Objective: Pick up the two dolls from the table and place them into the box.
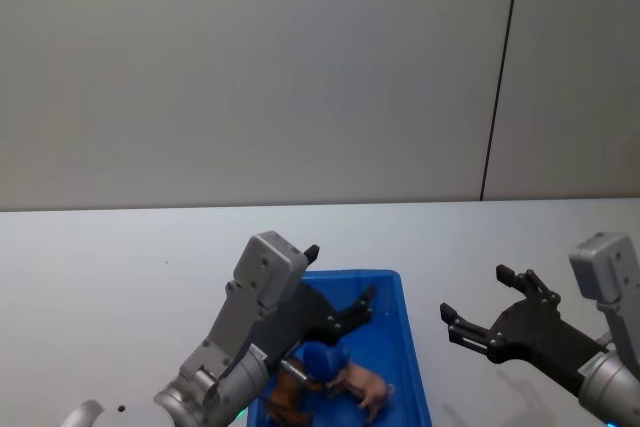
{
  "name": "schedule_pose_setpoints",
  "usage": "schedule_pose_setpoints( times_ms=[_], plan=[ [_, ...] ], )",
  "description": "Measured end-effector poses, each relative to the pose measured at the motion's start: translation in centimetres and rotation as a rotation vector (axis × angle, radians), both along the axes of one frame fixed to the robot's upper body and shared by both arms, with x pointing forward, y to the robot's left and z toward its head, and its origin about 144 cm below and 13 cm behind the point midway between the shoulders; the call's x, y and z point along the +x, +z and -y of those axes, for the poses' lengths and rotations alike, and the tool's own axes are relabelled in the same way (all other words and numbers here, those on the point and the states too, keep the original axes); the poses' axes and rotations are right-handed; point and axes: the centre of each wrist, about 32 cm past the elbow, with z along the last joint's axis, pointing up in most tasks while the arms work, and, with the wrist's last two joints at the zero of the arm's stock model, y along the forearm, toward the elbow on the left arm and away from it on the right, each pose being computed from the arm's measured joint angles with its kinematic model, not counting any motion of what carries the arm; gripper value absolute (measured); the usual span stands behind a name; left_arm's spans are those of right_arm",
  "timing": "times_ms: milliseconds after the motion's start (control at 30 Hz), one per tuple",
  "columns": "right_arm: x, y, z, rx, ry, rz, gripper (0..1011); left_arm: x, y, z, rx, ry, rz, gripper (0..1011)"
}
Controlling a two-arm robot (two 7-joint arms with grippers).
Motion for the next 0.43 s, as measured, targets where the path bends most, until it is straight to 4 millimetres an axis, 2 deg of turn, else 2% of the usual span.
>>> schedule_pose_setpoints(
  times_ms=[167,433],
  plan=[
    [0.0,0.0,0.0,0.0,0.0,0.0,1001,0.19,0.07,0.26,-0.017,-0.025,0.028,1001],
    [0.0,0.0,0.0,0.0,0.0,0.0,1001,0.32,0.15,0.43,-0.034,-0.046,0.052,1001]
  ],
)
